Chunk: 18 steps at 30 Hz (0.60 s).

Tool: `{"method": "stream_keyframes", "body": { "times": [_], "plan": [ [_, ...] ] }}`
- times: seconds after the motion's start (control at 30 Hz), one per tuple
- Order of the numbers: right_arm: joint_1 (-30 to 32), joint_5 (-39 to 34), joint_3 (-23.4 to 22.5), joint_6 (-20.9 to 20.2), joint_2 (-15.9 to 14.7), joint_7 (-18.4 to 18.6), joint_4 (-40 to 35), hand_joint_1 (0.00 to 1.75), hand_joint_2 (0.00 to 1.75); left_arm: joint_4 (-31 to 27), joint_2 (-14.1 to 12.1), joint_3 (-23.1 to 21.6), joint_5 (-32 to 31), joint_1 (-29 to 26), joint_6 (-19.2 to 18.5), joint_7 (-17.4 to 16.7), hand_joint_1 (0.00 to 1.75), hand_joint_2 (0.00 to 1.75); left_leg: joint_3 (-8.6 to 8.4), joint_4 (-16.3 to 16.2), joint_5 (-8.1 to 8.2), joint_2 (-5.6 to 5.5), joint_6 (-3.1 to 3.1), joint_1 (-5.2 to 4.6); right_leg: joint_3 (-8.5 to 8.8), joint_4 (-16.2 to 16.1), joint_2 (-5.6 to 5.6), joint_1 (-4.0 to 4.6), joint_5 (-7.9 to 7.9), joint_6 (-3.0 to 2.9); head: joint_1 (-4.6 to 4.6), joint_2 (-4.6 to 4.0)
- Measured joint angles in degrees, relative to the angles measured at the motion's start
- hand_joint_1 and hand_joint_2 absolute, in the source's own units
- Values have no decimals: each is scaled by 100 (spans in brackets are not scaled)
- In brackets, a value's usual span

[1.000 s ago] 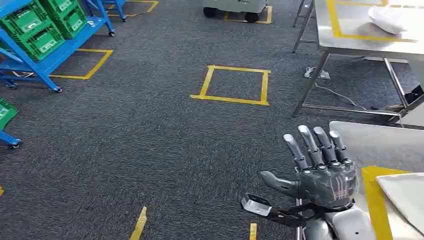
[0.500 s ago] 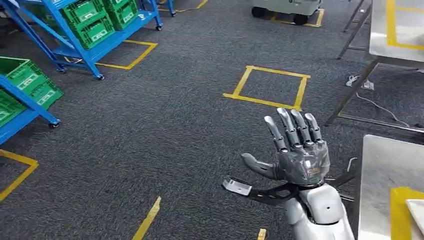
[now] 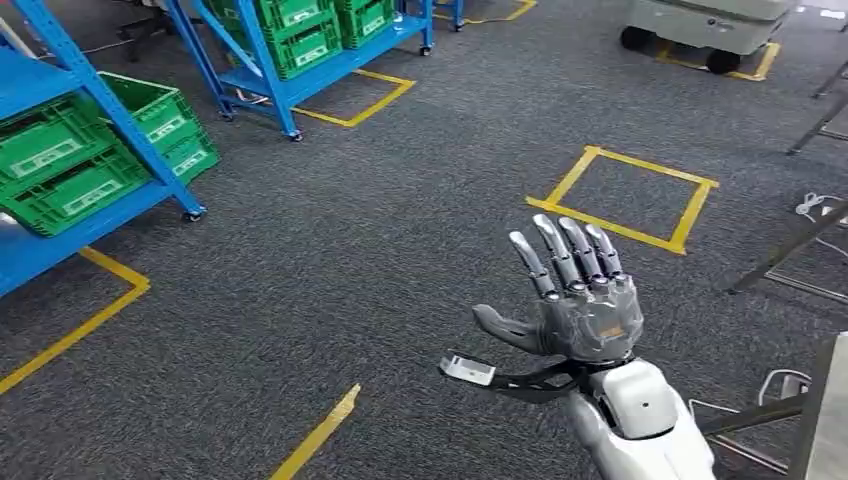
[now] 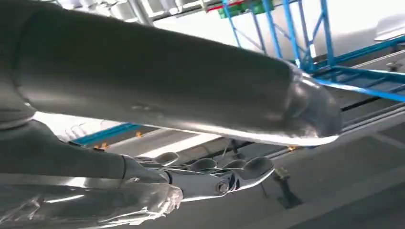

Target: Take the parts from the cabinet and place them on the table.

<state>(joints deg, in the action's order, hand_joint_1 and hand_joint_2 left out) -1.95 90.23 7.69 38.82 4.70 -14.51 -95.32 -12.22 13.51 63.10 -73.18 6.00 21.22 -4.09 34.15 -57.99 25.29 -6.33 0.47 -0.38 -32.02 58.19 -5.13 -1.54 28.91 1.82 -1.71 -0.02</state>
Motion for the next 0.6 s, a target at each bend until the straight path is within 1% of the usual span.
{"method": "stream_keyframes", "body": {
  "times": [0.03,0.1,0.13,0.17,0.2,0.23,0.27,0.3,0.33,0.37,0.4,0.43,0.47,0.5,0.53,0.57,0.6],
  "plan": [
    [-2,2,33,0,-31,79,20,0,0,0,2,0,0,-1,0,0,0,0,34,24,-35,-53,-47,26,-12,44,60,34,-10,-26,2,2],
    [-81,-2,160,0,-118,311,57,0,0,0,0,0,4,-42,4,2,0,0,61,39,-64,-158,-117,62,-18,52,147,69,-24,-84,2,0],
    [-136,-2,244,0,-142,434,83,0,0,0,-4,4,15,-48,26,-6,0,0,71,20,-41,-193,-141,67,4,5,221,19,-54,-133,4,2],
    [-216,-2,335,0,-166,573,114,0,0,0,7,11,35,-50,44,-18,0,0,113,-95,50,120,-161,32,20,-3,289,36,-57,-164,-2,2],
    [-297,-2,459,0,-195,790,151,0,0,0,11,20,57,-30,63,-26,0,0,269,-407,243,348,-185,32,22,-4,363,44,-51,-212,-68,2],
    [-381,-2,609,0,-264,1015,214,0,0,0,11,28,66,-8,72,-28,0,0,494,-859,466,474,-207,37,21,-4,454,61,-41,-229,-50,2],
    [-450,0,731,0,-328,1181,280,0,0,0,13,33,70,5,77,-28,0,0,717,-1311,652,531,-219,45,23,-3,545,74,-34,-241,-57,0],
    [-526,0,866,0,-389,1358,354,0,0,0,20,35,85,5,81,-31,0,0,897,-1665,755,561,-228,54,20,-3,637,82,-26,-252,-52,2],
    [-591,0,980,0,-437,1449,411,0,0,0,22,39,89,-2,83,-37,0,0,933,-1728,716,569,-226,62,25,-3,708,89,-24,-255,-59,2],
    [-657,-2,1101,0,-476,1537,463,0,0,0,22,44,103,-10,87,-44,0,0,840,-1542,542,577,-217,62,30,-3,791,97,-15,-256,-54,0],
    [-725,2,1189,0,-516,1708,501,0,0,0,22,48,105,-13,87,-46,0,0,643,-1170,313,601,-196,60,41,-3,863,103,-7,-254,-61,2],
    [-832,4,1362,0,-577,2025,560,0,0,0,20,52,103,-10,90,-46,0,0,362,-651,65,688,-161,46,60,-3,931,108,5,-244,-52,0],
    [-969,2,1553,0,-647,2342,623,0,0,0,20,55,105,-3,90,-46,0,0,112,-213,-93,967,-99,1,78,-3,978,117,18,-232,-59,2],
    [-1092,-2,1784,0,-739,2610,695,0,0,0,22,57,103,18,92,-46,0,0,13,-10,-10,1212,-77,-83,74,16,1032,173,50,-190,-63,2],
    [-1194,-11,1920,0,-820,2851,743,0,0,0,24,59,103,36,92,-46,0,0,45,-6,-25,1132,-48,-67,78,6,1076,174,50,-168,-48,0],
    [-1346,-9,2129,0,-887,3320,828,0,0,0,24,65,103,29,92,-46,0,0,68,4,-28,1076,-39,-79,83,4,1152,179,54,-160,-22,2],
    [-1649,9,2552,0,-957,4163,1000,0,0,0,22,70,103,16,90,-46,0,0,94,4,-30,1008,-21,-93,87,-14,1209,174,50,-146,-30,2]
  ]
}}
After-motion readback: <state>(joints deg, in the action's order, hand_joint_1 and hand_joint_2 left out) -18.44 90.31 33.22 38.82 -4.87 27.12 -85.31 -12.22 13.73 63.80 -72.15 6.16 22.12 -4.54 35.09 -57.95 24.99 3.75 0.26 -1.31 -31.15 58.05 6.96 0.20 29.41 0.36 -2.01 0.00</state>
